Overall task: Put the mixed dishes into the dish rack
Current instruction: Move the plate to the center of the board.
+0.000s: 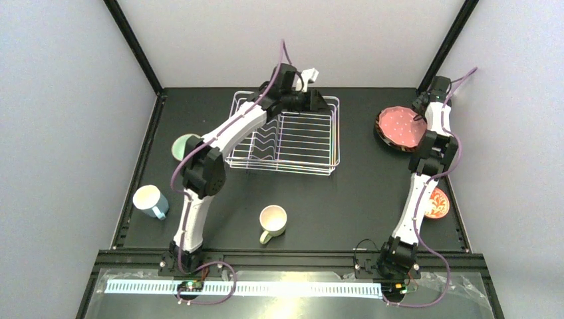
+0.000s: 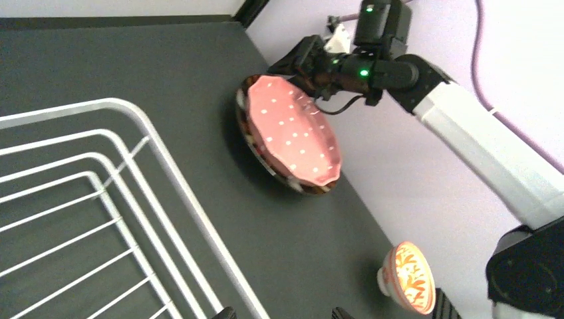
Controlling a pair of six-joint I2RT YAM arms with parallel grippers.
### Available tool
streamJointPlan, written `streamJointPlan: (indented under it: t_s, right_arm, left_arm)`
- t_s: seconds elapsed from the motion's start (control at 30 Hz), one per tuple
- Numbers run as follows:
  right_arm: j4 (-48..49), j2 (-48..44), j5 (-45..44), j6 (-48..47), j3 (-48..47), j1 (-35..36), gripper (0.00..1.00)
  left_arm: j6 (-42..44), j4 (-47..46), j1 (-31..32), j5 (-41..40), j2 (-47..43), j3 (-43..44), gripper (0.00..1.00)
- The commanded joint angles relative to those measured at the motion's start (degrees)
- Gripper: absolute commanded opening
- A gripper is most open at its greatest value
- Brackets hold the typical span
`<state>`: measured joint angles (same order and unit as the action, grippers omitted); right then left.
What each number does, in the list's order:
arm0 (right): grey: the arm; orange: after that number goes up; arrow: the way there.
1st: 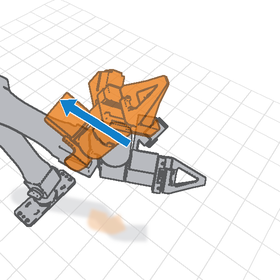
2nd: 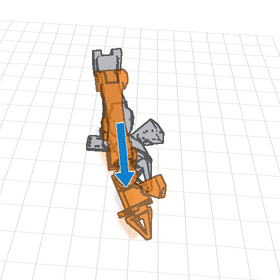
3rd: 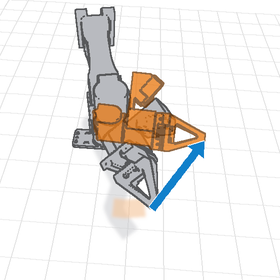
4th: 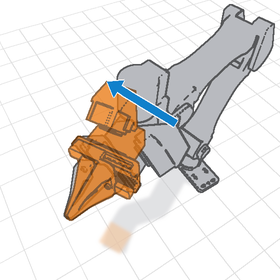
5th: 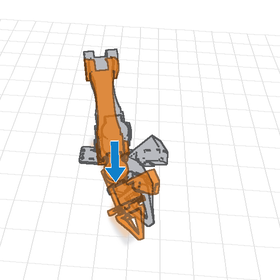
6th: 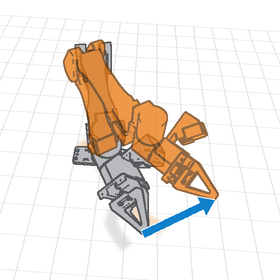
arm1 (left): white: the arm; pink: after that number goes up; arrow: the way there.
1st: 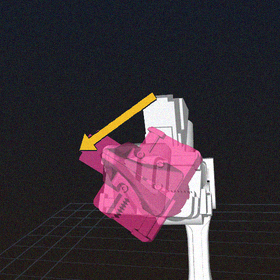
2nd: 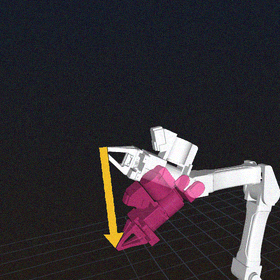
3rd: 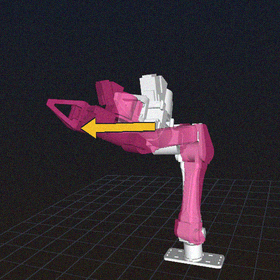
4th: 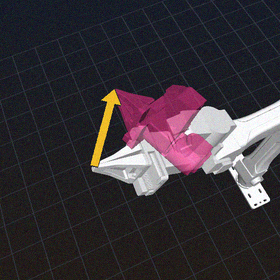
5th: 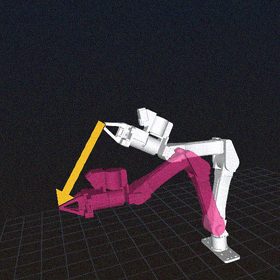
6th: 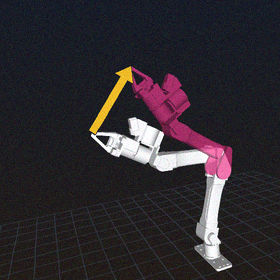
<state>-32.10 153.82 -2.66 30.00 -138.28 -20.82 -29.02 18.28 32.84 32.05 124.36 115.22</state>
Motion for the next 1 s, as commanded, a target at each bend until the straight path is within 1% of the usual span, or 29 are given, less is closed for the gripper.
streamJointPlan:
  t_s: [0.0, 0.03, 0.17, 0.43, 0.57, 0.97]
  right_arm:
    - [-9.12, 0.96, 2.40, 0.67, 2.48, 1.22, 0.98]
    - [-9.06, 0.94, 3.58, 0.71, 2.55, 1.26, 0.98]
    - [-8.81, 0.96, 4.45, 0.85, 3.07, 1.23, 0.98]
    - [-8.60, 0.83, 4.91, 0.41, 3.19, 1.27, 0.98]
    - [-8.90, 0.66, 6.07, 0.58, 3.96, 1.24, 0.98]
    - [-8.90, -2.01, 7.16, 0.29, 7.05, 1.39, 0.98]
  left_arm:
    - [-3.18, 1.60, 2.41, 2.75, 6.96, 9.90, 0.83]
    - [-4.01, 0.99, 2.86, 2.93, 8.27, 11.48, 0.84]
    - [-7.17, -3.42, 4.49, 2.96, 10.56, 11.74, 0.88]
    - [-11.06, -8.98, 7.37, 3.47, 14.59, 12.12, 0.91]
    - [-11.63, -8.65, 7.76, 3.23, 15.08, 12.08, 0.91]
    - [-7.41, -2.30, 7.77, 1.96, 12.29, 12.54, 0.91]
